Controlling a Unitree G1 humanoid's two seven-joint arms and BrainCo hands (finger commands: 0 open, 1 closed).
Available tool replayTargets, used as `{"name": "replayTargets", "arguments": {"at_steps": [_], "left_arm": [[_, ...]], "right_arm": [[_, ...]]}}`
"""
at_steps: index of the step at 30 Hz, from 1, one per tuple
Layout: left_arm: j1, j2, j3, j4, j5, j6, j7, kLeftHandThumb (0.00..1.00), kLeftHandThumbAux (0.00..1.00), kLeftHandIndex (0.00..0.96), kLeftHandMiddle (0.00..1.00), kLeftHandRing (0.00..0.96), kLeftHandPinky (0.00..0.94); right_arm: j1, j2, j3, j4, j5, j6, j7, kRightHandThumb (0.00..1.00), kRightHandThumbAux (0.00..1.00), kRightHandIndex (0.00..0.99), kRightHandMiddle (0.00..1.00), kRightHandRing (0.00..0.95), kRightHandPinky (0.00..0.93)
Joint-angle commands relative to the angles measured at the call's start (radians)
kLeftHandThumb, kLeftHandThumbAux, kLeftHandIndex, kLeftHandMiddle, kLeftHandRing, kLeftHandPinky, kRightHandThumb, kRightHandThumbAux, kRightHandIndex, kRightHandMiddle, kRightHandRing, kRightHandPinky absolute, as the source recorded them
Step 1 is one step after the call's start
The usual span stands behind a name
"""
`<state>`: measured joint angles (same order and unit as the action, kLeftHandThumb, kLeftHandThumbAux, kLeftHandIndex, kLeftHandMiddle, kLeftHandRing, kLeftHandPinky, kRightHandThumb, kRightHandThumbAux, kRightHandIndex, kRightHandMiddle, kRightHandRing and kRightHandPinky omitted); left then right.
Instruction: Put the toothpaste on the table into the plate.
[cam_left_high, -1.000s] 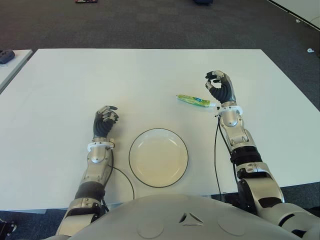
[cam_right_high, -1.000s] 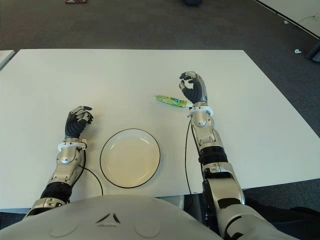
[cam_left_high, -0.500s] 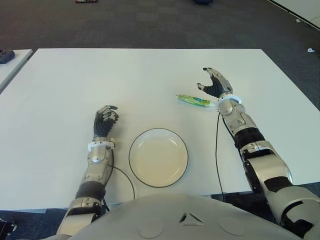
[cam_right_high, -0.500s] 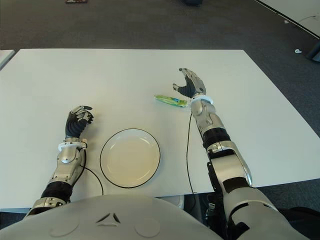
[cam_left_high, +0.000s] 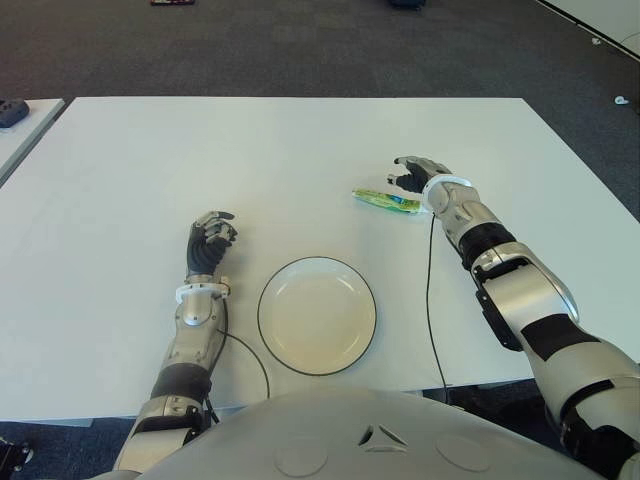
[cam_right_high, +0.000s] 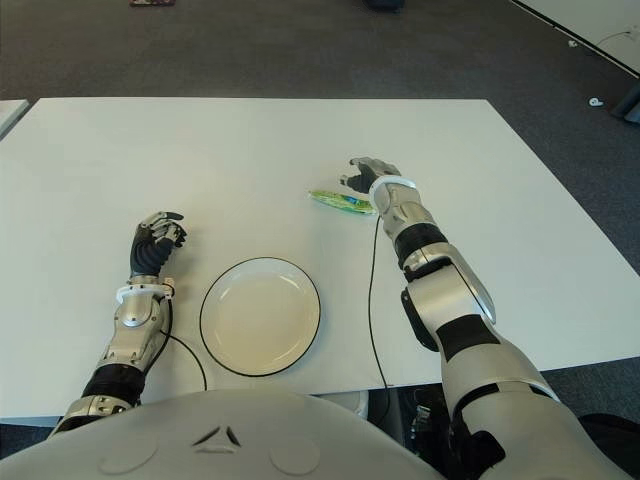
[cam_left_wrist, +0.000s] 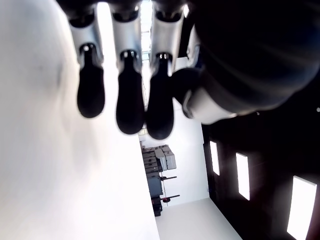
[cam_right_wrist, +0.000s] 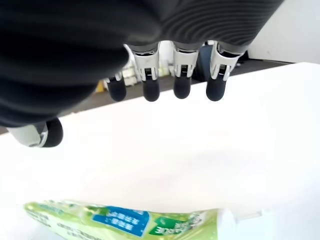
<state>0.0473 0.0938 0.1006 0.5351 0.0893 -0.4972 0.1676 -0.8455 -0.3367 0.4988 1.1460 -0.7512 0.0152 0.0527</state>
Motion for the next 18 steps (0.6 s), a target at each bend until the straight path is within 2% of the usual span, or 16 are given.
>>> {"name": "replayTargets", "arguments": {"at_steps": [1,10,18], "left_arm": [[0.033,-0.013,-0.003,0.013,0.005,0.041,0.01,0.707,0.718,0.434,0.622,0.628,0.605],[0.047,-0.013,-0.002,-0.003,0.017,0.042,0.028,0.707,0.717,0.434,0.62,0.624,0.595],[0.06,-0.014,-0.002,-0.027,0.017,0.063,0.031,0.706,0.717,0.434,0.627,0.628,0.599]], "right_arm": [[-0.029,0.027,0.054,0.092,-0.031,-0.011,0.013,0.536,0.187,0.0,0.0,0.0,0.0],[-0.026,0.057,0.125,0.152,-0.053,-0.021,0.026,0.567,0.168,0.0,0.0,0.0,0.0],[-0.019,0.062,0.177,0.172,-0.068,-0.037,0.035,0.582,0.163,0.0,0.0,0.0,0.0]]}}
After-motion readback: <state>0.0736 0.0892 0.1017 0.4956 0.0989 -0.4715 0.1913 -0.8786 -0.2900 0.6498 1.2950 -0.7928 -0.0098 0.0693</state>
